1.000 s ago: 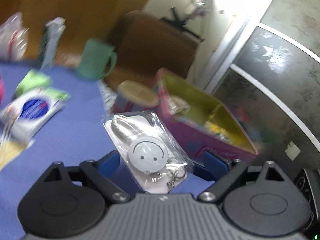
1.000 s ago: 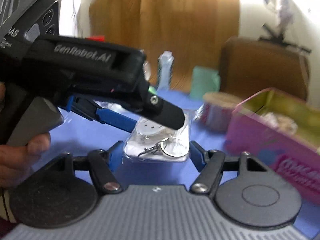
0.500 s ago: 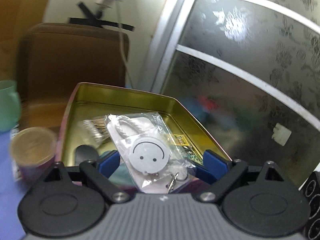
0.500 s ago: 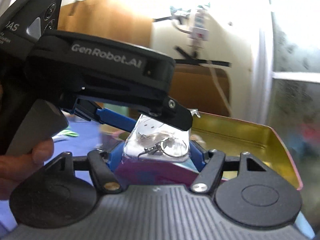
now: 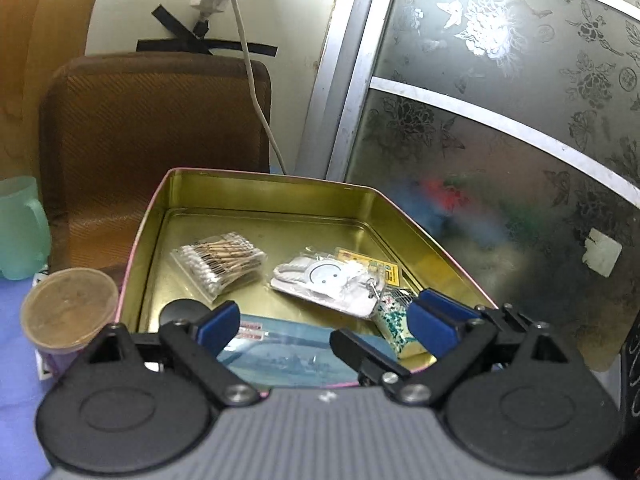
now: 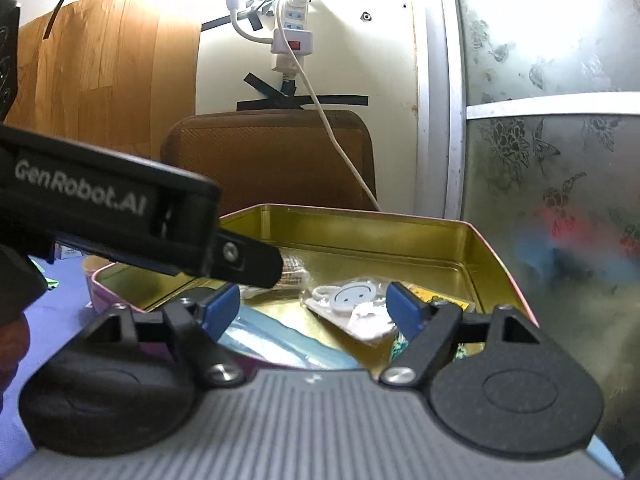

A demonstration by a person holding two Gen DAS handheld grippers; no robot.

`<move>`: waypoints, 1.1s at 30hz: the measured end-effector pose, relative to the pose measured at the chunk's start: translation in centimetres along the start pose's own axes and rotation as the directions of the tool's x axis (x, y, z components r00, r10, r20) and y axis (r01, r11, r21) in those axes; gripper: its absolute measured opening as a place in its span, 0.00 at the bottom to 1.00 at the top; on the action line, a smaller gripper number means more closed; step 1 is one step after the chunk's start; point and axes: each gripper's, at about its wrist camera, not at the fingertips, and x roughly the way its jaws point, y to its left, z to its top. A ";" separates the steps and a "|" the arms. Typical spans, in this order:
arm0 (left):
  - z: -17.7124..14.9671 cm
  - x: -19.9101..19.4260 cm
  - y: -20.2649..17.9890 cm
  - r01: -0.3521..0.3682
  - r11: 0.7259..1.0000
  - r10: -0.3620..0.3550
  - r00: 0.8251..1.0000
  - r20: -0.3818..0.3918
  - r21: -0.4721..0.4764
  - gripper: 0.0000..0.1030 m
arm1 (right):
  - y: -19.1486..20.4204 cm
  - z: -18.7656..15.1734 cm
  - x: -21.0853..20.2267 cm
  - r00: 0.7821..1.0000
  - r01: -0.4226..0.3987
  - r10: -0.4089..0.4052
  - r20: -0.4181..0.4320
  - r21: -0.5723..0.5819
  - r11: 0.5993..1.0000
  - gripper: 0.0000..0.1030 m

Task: Organize soft objects
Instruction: 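Carry the keychain packet into the pink tin and open the left tool, then move the left tool back over the table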

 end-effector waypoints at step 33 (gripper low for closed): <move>-8.7 -13.7 11.9 -0.524 0.844 0.519 0.852 -0.073 -0.116 0.96 | 12.6 0.2 -4.4 0.966 -0.255 0.250 -0.069 -0.073 0.964 0.61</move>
